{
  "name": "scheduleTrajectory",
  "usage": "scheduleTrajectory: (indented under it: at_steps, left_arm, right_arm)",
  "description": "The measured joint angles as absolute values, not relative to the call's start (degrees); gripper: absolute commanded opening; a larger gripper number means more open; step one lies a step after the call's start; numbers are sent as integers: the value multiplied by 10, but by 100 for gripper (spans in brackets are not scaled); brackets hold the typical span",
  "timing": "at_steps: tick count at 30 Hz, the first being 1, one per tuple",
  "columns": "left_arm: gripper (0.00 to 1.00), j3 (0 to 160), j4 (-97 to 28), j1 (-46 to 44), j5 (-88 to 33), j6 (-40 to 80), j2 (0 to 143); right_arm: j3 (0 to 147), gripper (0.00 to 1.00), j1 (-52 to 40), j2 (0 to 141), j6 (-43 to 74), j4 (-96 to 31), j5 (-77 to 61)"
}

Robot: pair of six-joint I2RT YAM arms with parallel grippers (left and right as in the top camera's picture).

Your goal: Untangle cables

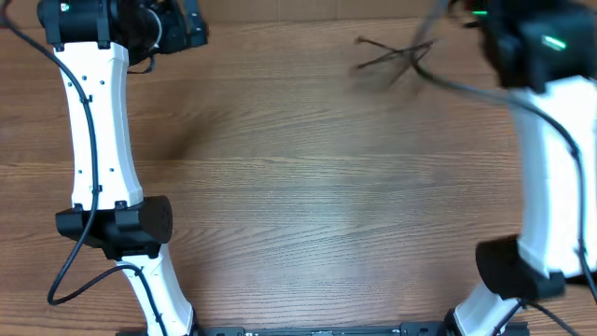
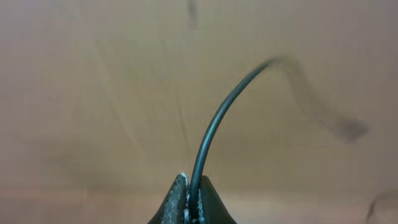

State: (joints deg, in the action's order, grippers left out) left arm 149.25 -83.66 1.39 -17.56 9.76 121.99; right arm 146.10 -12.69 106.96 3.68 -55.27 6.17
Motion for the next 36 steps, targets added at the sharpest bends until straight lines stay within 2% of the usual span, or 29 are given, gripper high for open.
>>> scheduleTrajectory:
  at_steps: [7, 14, 18, 24, 30, 36]
  left_arm:
    - [100, 1493, -859, -45, -325, -46, 1220]
    - [100, 1493, -848, -94, -336, -93, 1220]
    - [100, 1493, -834, -97, -327, -97, 1220]
    - [100, 1493, -825, -97, -292, -102, 1220]
    - [100, 1493, -828, -97, -246, -103, 1220]
    - [100, 1493, -832, -97, -206, -103, 1220]
  right_arm:
    - [1506, 4, -67, 1063, -50, -474, 81]
    - [1496, 4, 43, 1092, -69, -437, 95]
    - [1496, 4, 59, 1087, -59, -424, 61]
    - [1496, 4, 11, 1072, 33, -432, -55]
    - [1496, 4, -92, 1069, 129, -444, -137]
    - [1496, 4, -190, 1069, 163, -415, -168]
